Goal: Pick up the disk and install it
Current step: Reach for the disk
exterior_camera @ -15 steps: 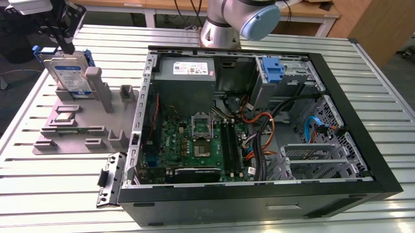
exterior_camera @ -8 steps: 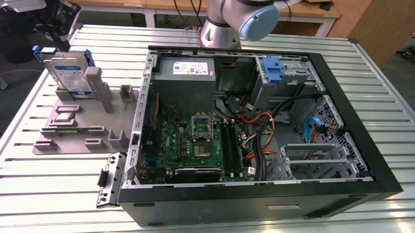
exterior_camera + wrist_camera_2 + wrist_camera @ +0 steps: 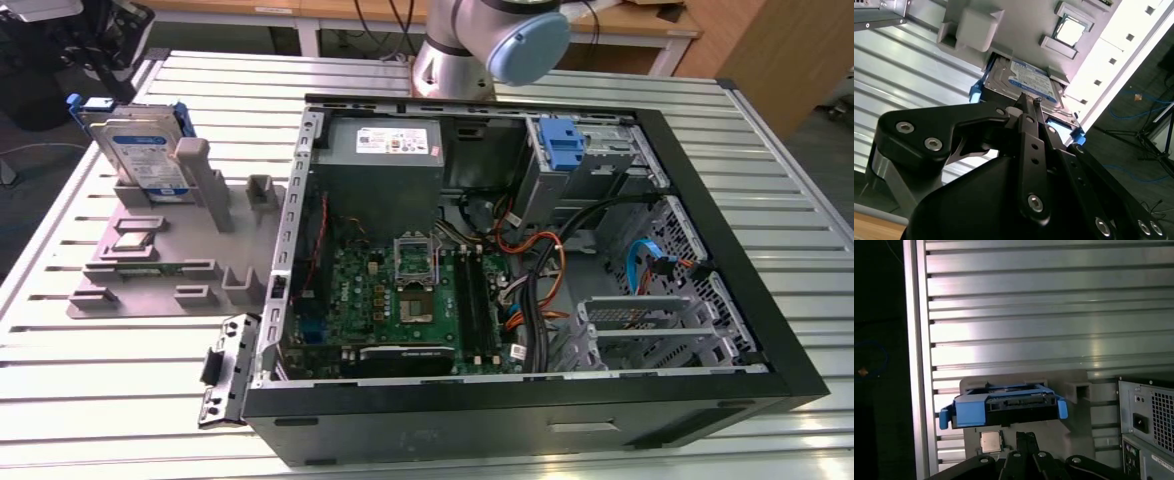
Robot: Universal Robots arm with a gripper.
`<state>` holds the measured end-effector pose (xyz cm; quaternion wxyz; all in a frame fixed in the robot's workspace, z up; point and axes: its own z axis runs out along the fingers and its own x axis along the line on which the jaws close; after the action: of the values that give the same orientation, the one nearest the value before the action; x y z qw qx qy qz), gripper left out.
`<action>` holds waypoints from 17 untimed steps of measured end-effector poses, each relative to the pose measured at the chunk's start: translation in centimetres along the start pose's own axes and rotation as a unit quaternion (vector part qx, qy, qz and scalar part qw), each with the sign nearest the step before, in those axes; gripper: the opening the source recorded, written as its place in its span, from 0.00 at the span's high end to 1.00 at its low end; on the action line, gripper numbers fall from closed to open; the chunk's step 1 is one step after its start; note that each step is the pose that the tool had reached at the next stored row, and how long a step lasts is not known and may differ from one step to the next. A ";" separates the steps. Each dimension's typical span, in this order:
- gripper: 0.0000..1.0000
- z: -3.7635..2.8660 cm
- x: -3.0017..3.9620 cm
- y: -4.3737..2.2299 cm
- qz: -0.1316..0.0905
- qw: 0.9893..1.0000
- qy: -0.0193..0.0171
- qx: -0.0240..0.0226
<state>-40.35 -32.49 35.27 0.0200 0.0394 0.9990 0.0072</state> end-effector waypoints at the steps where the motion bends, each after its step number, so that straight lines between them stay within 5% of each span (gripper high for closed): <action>1: 0.89 0.08 0.13 0.13 0.000 1.000 0.000 0.000; 17: 0.89 0.69 0.92 0.51 0.000 1.000 0.000 0.000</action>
<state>-41.20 -31.90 34.55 0.0200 0.0394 0.9990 0.0072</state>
